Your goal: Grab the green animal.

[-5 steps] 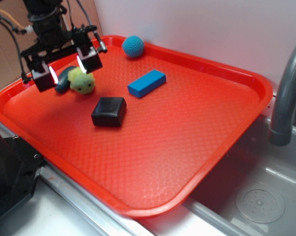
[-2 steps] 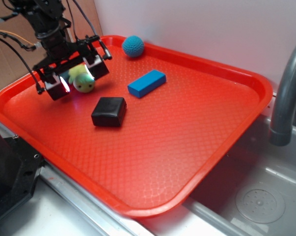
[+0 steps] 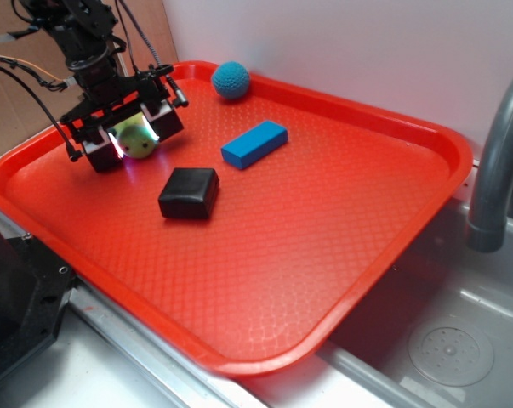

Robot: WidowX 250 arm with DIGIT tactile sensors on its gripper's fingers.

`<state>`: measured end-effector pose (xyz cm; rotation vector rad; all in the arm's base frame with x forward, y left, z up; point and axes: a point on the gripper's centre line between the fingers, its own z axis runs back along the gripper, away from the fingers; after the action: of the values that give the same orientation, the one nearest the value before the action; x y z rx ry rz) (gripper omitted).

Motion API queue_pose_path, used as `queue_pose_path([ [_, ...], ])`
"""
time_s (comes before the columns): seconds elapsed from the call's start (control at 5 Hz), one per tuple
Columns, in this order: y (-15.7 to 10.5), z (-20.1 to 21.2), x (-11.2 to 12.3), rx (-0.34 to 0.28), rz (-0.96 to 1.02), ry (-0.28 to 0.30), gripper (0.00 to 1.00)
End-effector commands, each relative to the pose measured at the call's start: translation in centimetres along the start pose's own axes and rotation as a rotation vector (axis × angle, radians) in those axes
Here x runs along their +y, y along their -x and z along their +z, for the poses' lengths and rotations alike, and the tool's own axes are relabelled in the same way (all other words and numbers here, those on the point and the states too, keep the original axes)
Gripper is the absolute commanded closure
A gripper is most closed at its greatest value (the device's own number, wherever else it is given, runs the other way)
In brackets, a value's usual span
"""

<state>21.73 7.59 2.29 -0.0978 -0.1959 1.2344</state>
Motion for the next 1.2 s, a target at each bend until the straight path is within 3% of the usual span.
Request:
queue_pose_path([
  [0.0, 0.1, 0.6, -0.1, 0.013, -0.077, 0.014, 1.0],
  [0.2, 1.9, 3.2, -1.3, 0.036, -0.337, -0.06, 1.0],
  [0.4, 4.2, 6.2, -2.6, 0.109, -0.586, -0.113, 1.0],
  [0.6, 7.0, 8.7, -3.6, 0.135, -0.838, -0.13, 1.0],
  [0.8, 9.5, 11.9, -3.5, 0.186, -1.08, -0.054, 1.0],
  [1.0, 11.2, 14.6, -2.1, 0.215, -1.194, 0.017, 1.0],
])
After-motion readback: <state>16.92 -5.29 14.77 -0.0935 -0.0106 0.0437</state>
